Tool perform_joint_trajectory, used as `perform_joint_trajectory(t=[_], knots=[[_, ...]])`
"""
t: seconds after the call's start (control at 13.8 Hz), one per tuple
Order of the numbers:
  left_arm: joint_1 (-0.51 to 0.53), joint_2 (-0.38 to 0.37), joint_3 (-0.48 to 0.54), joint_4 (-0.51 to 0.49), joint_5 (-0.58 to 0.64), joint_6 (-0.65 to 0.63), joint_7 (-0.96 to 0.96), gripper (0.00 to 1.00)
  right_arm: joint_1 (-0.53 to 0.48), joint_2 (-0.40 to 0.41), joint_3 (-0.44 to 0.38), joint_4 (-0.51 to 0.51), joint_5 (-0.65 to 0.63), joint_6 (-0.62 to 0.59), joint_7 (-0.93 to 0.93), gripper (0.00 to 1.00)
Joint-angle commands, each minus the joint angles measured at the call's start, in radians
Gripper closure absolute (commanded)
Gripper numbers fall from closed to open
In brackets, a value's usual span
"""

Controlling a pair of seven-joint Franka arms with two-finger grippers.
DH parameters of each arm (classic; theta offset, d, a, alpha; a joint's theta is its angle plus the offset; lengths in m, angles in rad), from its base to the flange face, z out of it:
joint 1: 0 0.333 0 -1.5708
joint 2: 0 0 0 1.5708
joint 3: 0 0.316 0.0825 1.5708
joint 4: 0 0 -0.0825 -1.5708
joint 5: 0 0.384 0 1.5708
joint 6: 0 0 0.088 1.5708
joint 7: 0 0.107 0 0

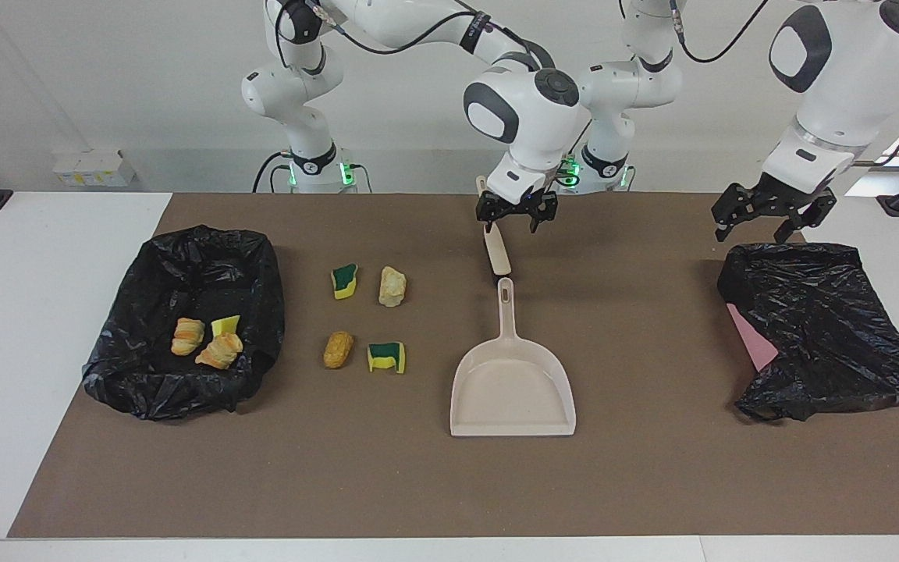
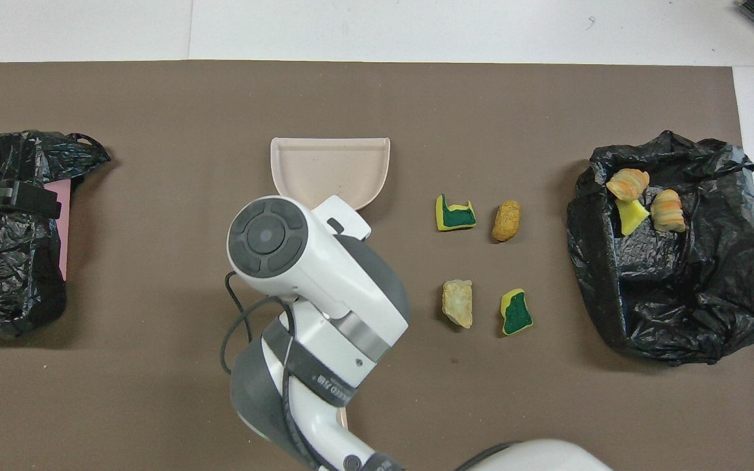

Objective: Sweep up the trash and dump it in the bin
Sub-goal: 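Set down the dustpan and release it with the right gripper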

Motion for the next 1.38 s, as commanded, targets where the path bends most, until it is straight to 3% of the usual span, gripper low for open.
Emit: perform_joint_trajectory(t=[0.0,0.29,0.44,0.87,0.95,1.16,1.31], knots=[[0.013,-0.003,-0.006,-0.003,-0.011,0.0,0.015,0.0,0.025,-0.162,-0.003,-0.288,0.048,0.158,0.02,0.01],[0.013,-0.003,-0.006,-0.003,-0.011,0.0,0.015,0.0,0.088,-0.294,0.0,-0.518,0.095,0.224,0.011,0.05],[0.013,-0.003,-0.006,-0.003,-0.011,0.0,0.015,0.0,0.096,-0.33,0.002,-0.596,0.161,0.279,0.005,0.13],[0.013,-0.003,-0.006,-0.003,-0.011,0.0,0.015,0.0,0.136,-0.303,0.0,-0.637,0.19,0.364,-0.017,0.19],[0.013,-0.003,-0.006,-0.003,-0.011,0.0,0.015,0.0,0.136,-0.293,0.0,-0.637,0.19,0.373,-0.014,0.27],[0.013,-0.003,-0.006,-0.003,-0.011,0.0,0.015,0.0,0.128,-0.281,-0.002,-0.629,0.19,0.374,-0.007,0.62],[0.013,-0.003,-0.006,-0.003,-0.011,0.0,0.015,0.0,0.128,-0.278,-0.003,-0.624,0.19,0.373,0.0,0.98]])
